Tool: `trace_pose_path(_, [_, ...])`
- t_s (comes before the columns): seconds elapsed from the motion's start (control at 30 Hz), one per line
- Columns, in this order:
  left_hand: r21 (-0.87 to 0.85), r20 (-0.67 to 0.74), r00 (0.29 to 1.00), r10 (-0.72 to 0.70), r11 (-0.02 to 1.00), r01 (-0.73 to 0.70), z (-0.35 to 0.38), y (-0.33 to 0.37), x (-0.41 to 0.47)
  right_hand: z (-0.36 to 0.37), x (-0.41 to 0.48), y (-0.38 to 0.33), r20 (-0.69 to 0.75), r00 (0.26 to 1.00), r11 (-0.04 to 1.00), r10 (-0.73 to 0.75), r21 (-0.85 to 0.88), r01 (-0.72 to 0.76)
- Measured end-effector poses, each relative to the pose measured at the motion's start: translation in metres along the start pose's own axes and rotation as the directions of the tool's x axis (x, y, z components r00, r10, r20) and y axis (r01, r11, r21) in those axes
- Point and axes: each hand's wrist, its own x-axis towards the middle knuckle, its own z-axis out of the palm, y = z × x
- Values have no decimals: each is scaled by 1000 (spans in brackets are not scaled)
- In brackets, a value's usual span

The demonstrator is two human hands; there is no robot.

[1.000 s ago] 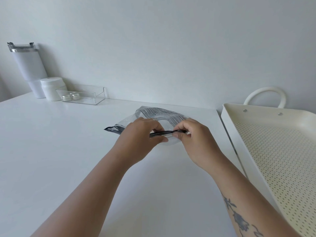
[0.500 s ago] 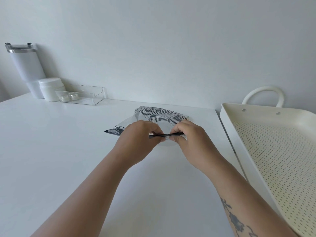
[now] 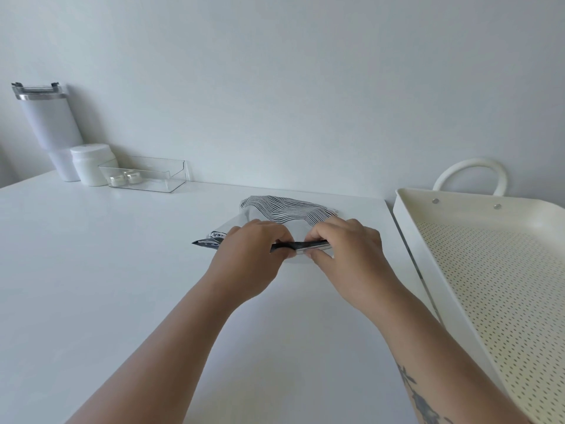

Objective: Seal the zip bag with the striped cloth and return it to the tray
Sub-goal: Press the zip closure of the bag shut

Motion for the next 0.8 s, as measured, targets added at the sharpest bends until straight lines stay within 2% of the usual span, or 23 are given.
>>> trace_pose_path(0.13, [-19,-17,1000,15,1000,-15,-1,-1,-2,5,1,2,-13,1000,999,11,-52,-12])
trace_pose_path(0.37, [23,-38,999,7,1000,-7,-3,-5,-2,5,3,5,-50,998,999,41,-3,-41])
trace_pose_path(0.6, [2,-69,997,-16,1000,16,-3,-3,-2,4,1,0,-30,999,994,13,-108,-16])
trace_pose_path(0.8, [-27,-22,1000,-14,1000,13,-5,-2,-2,8,2,-3,-59,998,985,11,-170,-21])
